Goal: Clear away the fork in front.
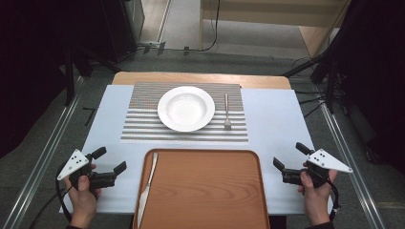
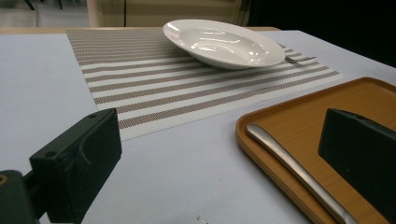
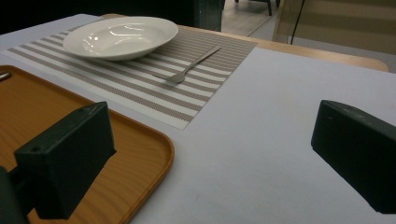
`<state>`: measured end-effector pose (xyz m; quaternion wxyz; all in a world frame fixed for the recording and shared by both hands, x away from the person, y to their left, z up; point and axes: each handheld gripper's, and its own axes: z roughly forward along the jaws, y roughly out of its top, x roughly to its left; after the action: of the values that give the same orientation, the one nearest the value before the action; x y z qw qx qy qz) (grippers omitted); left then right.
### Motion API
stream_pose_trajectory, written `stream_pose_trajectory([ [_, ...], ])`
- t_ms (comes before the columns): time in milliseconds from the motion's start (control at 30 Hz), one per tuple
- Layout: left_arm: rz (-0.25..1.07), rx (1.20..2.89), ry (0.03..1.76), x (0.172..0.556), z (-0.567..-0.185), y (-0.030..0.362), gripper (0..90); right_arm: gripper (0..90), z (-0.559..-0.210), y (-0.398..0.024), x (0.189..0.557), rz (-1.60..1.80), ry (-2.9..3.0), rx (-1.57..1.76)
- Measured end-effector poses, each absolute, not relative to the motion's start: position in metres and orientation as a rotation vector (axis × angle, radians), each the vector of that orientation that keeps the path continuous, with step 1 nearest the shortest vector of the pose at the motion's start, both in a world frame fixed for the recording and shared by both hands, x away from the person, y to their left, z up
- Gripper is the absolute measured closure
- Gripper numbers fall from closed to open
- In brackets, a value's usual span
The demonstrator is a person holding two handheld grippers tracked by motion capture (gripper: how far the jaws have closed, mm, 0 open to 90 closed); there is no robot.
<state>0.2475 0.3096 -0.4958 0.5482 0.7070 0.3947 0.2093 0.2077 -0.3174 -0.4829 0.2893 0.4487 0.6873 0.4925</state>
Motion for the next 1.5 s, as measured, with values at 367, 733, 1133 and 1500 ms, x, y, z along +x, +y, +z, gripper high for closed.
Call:
stream_pose_trajectory([
  [367, 0.509, 1.687, 0.926, 0.246, -0.498, 0.306, 0.0, 0.0, -0.466, -0.301, 0.222, 1.299, 1.880, 1.177],
  [733, 0.494, 1.686, 0.923, 0.246, -0.499, 0.306, 0.0, 0.0, -0.449, -0.279, 0.245, 1.279, 1.909, 1.188],
  [1133, 0.495, 1.684, 0.929, 0.245, -0.499, 0.306, 0.0, 0.0, -0.443, -0.259, 0.279, 1.252, 1.973, 1.214],
  [1500, 0.492, 1.685, 0.917, 0.244, -0.499, 0.307, 0.0, 0.0, -0.442, -0.243, 0.306, 1.207, 1.988, 1.221],
])
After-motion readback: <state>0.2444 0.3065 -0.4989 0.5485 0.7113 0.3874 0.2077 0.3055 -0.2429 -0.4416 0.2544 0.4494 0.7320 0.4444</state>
